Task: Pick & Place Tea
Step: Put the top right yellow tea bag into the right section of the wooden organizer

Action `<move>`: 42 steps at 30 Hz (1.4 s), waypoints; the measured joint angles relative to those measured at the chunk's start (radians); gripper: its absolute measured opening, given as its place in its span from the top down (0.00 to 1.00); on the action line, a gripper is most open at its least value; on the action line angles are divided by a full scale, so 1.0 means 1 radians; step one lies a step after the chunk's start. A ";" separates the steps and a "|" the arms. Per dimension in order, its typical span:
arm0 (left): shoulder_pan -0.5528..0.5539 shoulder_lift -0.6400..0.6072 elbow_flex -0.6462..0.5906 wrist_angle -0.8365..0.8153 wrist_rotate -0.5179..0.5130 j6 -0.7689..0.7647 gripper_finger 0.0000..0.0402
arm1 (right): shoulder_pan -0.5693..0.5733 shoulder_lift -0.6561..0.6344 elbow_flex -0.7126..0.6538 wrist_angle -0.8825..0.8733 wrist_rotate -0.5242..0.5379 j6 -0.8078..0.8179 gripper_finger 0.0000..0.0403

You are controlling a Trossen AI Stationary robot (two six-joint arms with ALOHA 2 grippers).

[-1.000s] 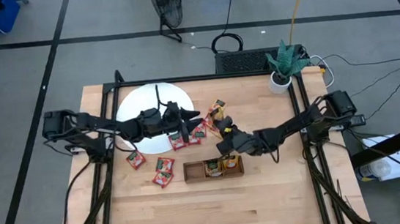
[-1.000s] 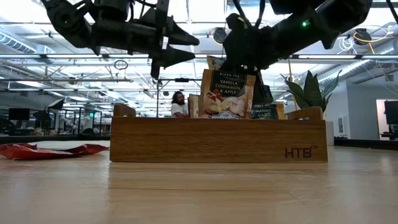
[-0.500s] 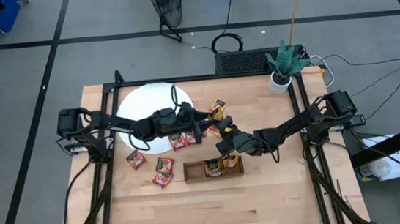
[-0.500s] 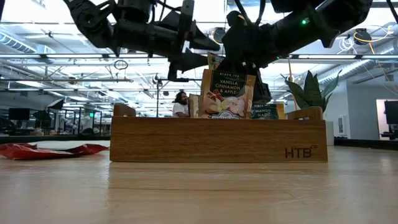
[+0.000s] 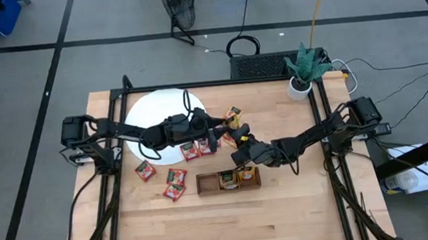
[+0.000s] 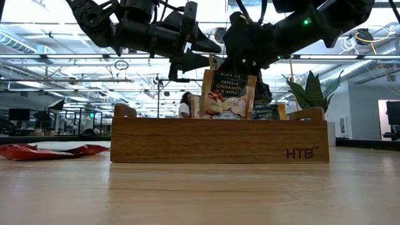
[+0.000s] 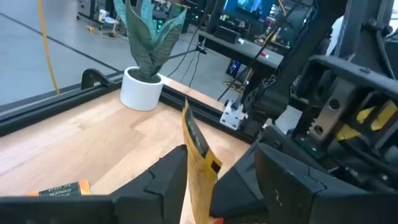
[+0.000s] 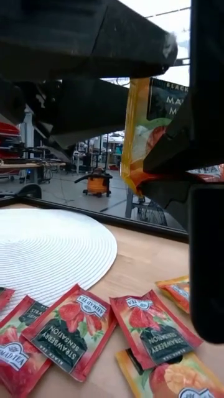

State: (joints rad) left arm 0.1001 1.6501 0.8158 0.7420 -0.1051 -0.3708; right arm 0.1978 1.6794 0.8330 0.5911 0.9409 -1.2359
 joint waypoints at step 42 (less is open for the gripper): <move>-0.150 -0.145 -0.001 -0.251 0.020 0.523 1.00 | 0.017 -0.472 -0.401 0.123 -0.308 1.170 0.74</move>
State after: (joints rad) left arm -0.0496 1.5049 0.8146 0.4914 -0.0854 0.1521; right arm 0.2151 1.2072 0.4315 0.7141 0.6330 -0.0661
